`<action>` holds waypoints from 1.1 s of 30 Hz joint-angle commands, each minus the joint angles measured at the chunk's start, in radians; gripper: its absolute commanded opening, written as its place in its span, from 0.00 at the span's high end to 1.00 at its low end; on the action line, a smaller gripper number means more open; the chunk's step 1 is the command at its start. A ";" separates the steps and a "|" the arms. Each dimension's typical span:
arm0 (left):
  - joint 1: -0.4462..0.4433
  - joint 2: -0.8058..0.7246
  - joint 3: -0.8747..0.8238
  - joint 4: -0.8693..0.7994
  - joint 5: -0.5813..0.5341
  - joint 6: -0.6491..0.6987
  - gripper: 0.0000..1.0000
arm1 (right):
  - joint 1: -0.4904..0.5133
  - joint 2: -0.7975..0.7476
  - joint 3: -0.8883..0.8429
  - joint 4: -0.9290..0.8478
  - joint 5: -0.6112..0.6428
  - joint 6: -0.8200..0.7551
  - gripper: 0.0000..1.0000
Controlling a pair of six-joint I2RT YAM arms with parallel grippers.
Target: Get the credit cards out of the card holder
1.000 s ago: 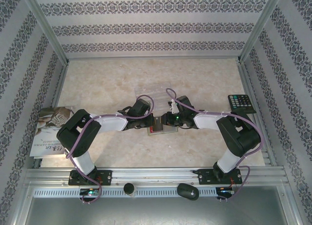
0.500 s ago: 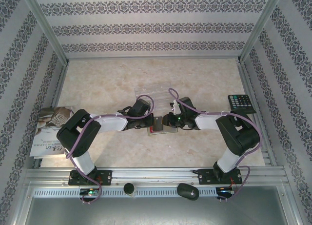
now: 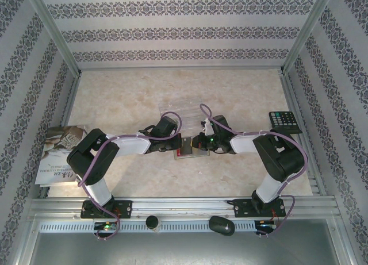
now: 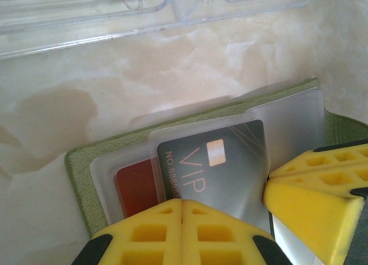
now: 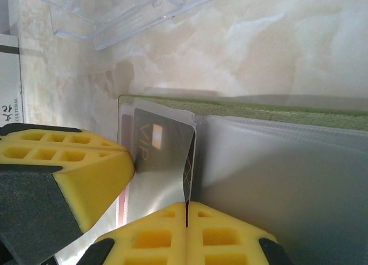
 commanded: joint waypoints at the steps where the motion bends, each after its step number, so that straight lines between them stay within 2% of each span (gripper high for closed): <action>1: -0.016 0.025 -0.013 -0.031 0.007 -0.009 0.97 | -0.006 -0.016 -0.026 0.003 0.006 -0.001 1.00; 9: -0.009 0.028 -0.021 -0.031 0.008 -0.009 1.00 | -0.030 -0.070 -0.065 -0.014 0.043 -0.004 1.00; 25: -0.002 0.015 -0.029 -0.024 0.012 -0.004 1.00 | -0.042 -0.121 -0.084 -0.066 0.098 -0.023 1.00; 28: -0.003 0.005 -0.030 -0.020 0.014 -0.005 0.92 | -0.028 -0.124 -0.074 -0.070 0.093 -0.027 1.00; 30: -0.002 -0.006 -0.037 -0.001 0.021 -0.009 0.80 | -0.015 -0.123 -0.066 -0.069 0.091 -0.024 1.00; 33: -0.003 -0.021 -0.039 0.014 0.028 -0.012 0.68 | 0.009 -0.116 -0.054 -0.063 0.093 -0.020 1.00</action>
